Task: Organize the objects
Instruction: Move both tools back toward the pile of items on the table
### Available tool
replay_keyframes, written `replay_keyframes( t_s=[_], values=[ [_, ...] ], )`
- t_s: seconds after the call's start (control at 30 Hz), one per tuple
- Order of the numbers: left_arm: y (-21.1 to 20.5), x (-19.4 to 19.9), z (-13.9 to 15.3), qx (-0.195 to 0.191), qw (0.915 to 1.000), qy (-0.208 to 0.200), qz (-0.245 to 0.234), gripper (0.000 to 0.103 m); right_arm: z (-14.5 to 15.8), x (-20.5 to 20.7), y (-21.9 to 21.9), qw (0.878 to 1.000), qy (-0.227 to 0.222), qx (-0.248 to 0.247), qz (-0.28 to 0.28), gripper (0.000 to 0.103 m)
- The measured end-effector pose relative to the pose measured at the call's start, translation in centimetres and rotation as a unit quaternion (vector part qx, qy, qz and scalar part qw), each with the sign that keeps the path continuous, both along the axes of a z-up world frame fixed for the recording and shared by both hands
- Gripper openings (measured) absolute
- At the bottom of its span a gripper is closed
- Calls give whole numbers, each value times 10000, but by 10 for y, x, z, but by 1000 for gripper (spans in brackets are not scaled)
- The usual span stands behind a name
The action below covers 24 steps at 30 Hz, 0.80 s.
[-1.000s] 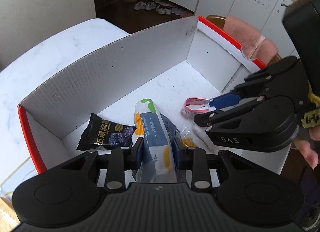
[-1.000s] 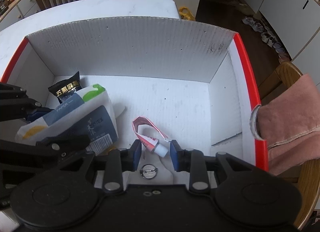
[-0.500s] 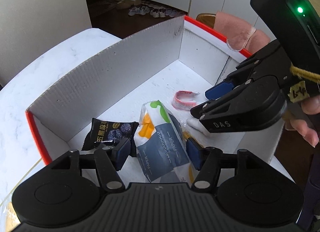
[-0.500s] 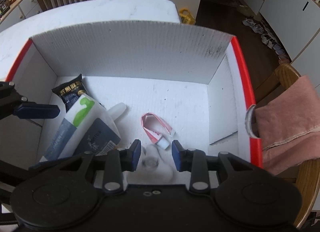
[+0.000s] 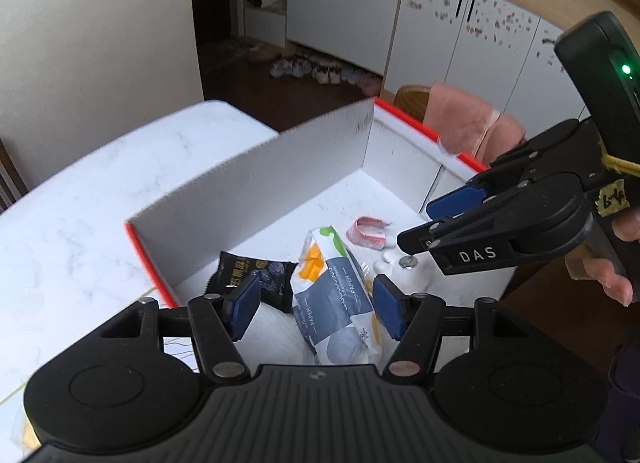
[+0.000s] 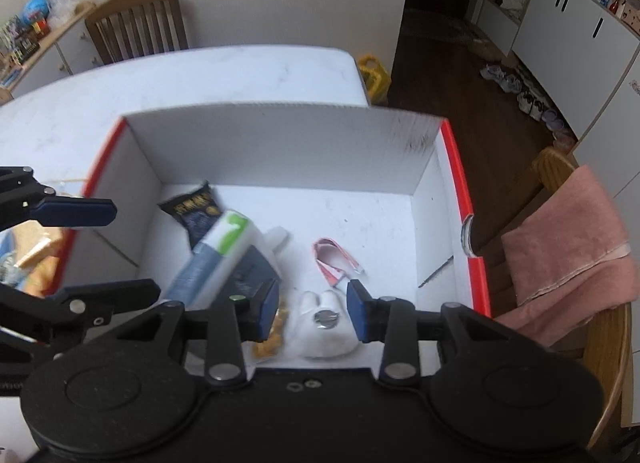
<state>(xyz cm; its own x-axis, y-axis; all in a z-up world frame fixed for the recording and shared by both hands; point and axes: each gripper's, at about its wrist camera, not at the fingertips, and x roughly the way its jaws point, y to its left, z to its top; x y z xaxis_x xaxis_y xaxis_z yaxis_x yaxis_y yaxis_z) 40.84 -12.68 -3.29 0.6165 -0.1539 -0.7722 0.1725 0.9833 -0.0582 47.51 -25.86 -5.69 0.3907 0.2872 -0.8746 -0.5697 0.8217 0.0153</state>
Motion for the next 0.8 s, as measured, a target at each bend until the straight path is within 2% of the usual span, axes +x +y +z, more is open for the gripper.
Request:
replay_keyframes(
  t_s=[0.3, 0.8],
  values=[
    [12, -40, 28, -80, 9991, -423, -8, 61, 38, -47, 6, 9988, -237, 419, 21, 37],
    [52, -121, 54, -138, 9964, -830, 40, 63, 59, -128, 42, 9946, -494, 905, 120, 38]
  ],
)
